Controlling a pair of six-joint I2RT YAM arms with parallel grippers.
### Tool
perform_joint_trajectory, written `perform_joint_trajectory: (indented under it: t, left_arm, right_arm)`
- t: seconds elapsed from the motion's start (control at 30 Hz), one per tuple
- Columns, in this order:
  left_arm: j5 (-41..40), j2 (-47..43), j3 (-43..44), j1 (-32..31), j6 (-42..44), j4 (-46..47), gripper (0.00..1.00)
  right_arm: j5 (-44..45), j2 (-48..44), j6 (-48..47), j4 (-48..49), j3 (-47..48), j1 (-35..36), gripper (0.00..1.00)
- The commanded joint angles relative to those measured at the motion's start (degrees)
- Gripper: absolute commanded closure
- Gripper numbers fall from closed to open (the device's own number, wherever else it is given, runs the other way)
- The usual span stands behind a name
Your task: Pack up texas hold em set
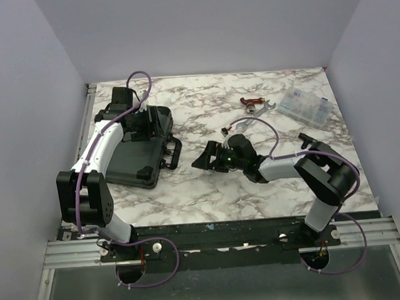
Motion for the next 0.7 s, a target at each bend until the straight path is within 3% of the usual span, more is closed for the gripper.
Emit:
perform_joint_trajectory:
  t: [0.0, 0.17, 0.47, 0.67]
  left_arm:
    - [-0.72, 0.32, 0.59, 0.20, 1.62, -0.08, 0.42]
    - [-1.59, 4.84, 2.43, 0.97, 1.68, -1.10, 0.66]
    - [-10.57, 10.40, 4.12, 0.93, 3.12, -5.92, 0.95]
    - [-14.40, 10.82, 3.86, -0.10, 3.72, -7.62, 1.00]
  right_arm:
    - [-4.72, 5.23, 1.17, 4.53, 5.66, 0.35, 0.07]
    - [-6.83, 11.82, 3.80, 7.42, 11.38, 0.35, 0.15]
    - [-9.44, 21.17, 9.40, 12.86, 17.17, 0.34, 0.33]
    - [-10.13, 23.64, 10.02, 13.28, 19.65, 0.35, 0.46]
